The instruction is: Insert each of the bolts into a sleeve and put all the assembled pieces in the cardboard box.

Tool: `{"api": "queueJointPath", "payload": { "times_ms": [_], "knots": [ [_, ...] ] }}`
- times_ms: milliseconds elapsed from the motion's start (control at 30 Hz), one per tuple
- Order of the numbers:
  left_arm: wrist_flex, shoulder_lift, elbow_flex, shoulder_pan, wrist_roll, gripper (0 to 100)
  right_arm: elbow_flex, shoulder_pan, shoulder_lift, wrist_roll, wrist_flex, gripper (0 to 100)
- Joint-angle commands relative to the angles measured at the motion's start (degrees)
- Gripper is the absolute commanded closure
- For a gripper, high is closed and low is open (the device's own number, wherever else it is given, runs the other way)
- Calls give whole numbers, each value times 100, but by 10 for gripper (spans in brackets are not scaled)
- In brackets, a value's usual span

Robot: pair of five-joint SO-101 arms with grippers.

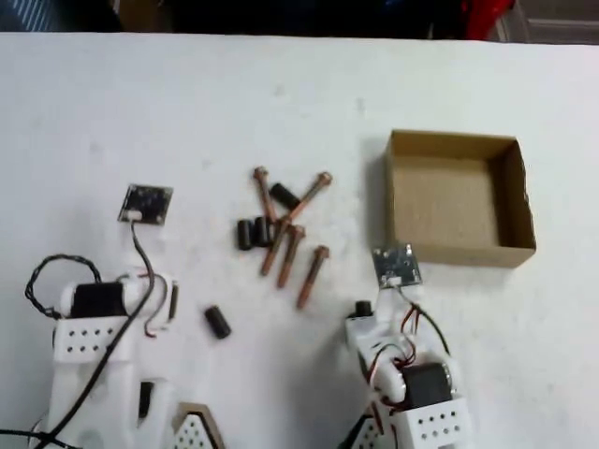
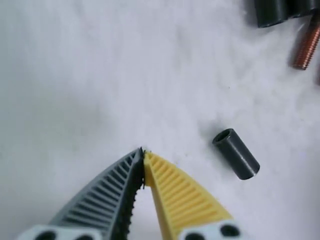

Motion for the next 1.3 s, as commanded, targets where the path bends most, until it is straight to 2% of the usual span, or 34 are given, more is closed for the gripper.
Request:
{"api": "queueJointPath", "payload": {
  "times_ms": [0,633,933,1267],
  "knots": [
    [-396,-286,193,-22,-44,976,-44,48,-66,-62,22,981],
    [-440,-1130,1284,-22,-53,976,-44,48,-66,-62,22,981],
    [-1336,-1552,2127,-22,-70,976,-44,48,-66,-62,22,981],
    [-1354,-2132,2541,-22,-44,976,-44,48,-66,-62,22,981]
  ]
}}
